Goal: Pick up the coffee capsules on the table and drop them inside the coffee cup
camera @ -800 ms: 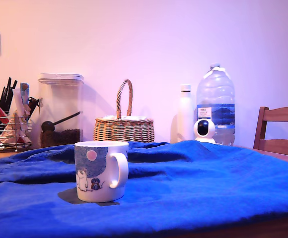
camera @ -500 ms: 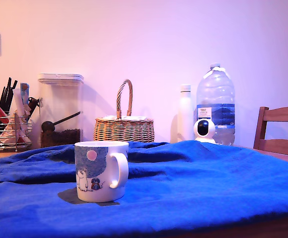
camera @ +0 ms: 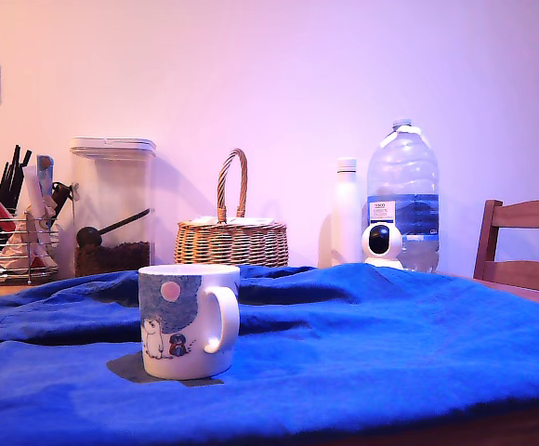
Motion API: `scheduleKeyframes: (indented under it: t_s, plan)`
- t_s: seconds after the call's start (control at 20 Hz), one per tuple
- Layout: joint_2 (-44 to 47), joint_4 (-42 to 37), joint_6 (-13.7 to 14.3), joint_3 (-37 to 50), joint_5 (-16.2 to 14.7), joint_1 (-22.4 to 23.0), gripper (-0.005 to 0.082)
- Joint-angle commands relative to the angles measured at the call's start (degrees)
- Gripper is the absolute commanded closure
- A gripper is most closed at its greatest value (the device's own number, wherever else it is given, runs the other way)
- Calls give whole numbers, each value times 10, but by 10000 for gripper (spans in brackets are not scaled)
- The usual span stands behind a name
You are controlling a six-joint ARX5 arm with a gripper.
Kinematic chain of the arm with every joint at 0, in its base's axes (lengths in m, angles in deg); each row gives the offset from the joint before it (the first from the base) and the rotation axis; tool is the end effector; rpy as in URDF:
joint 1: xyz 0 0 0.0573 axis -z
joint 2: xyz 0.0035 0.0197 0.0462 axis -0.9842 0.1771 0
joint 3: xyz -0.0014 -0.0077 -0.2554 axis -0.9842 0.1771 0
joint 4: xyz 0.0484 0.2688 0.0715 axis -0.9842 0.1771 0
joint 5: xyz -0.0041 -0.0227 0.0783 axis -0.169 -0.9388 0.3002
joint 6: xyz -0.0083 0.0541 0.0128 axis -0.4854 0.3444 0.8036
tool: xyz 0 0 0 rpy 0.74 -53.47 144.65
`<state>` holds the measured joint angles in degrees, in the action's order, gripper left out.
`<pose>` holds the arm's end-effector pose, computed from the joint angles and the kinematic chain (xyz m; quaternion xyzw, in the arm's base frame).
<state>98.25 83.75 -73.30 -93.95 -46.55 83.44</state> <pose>0.1414 -0.0169 0.1720 -0.1217 0.1507 -0.1355 0.9717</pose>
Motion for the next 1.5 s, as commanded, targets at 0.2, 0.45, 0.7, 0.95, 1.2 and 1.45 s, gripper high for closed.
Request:
scheduleKeyframes:
  t_s: [0.2, 0.45, 0.7, 0.95, 1.2, 1.45]
  plan:
    - [5, -27, -6, 7, -1, -1, 219]
    - [5, -50, 10, 16, -1, -1, 219]
    - [7, -71, 29, 31, -22, -1, 219]
    - [44, -98, 57, 47, -35, -1, 219]
    - [93, -172, 87, 47, -50, -1, 220]
    - [173, -230, 113, 47, -57, -1, 220]
